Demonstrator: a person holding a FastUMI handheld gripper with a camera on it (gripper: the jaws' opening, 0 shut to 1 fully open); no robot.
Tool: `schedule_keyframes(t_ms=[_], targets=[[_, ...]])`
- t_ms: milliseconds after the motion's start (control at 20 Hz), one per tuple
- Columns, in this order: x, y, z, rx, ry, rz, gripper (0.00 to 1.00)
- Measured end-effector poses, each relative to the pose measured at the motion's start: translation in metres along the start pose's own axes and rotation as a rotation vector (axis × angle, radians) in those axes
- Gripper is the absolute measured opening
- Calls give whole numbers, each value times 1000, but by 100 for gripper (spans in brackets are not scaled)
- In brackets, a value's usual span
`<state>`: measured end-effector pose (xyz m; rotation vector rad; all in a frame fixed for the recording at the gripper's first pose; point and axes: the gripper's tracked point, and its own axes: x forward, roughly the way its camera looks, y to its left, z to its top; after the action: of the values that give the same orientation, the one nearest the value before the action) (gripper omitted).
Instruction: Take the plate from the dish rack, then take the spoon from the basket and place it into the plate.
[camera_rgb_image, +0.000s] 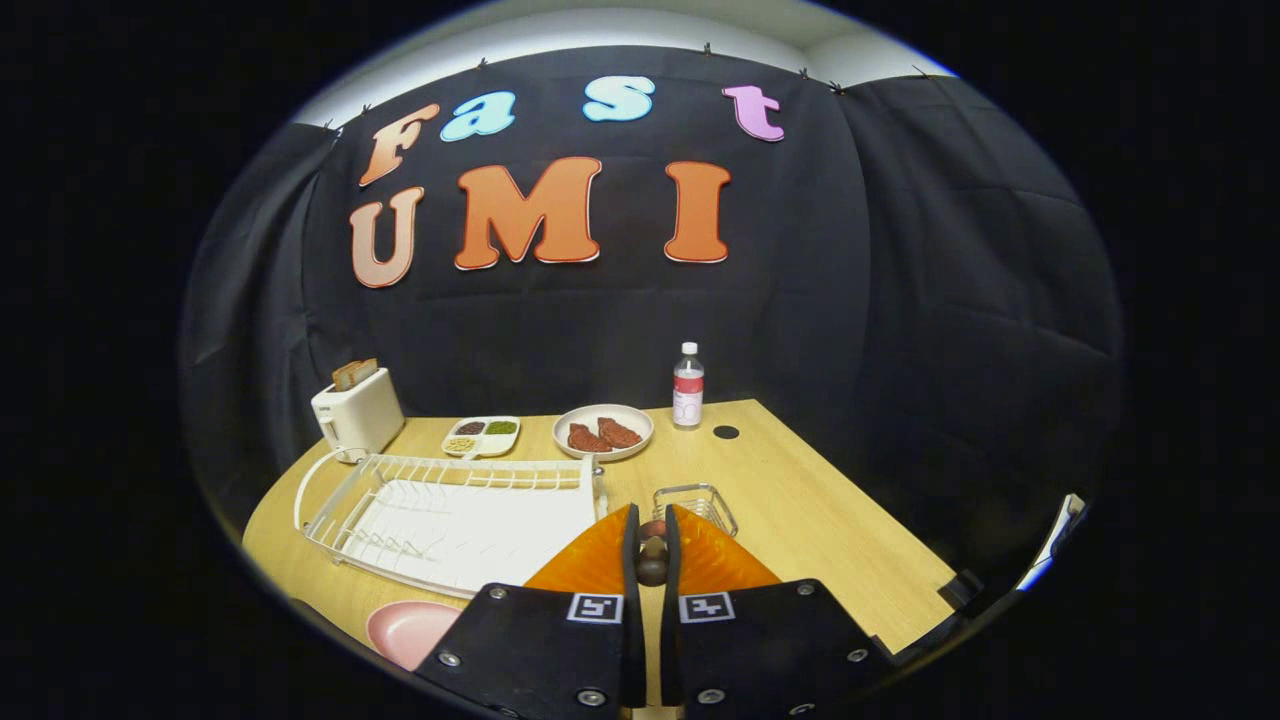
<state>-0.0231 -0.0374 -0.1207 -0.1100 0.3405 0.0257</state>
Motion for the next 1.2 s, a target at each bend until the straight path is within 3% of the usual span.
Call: schedule_keyframes(t_ms=[950, 1200], targets=[[-77, 124, -60, 28, 36, 213, 6], [-85, 148, -95, 20, 80, 284, 6]])
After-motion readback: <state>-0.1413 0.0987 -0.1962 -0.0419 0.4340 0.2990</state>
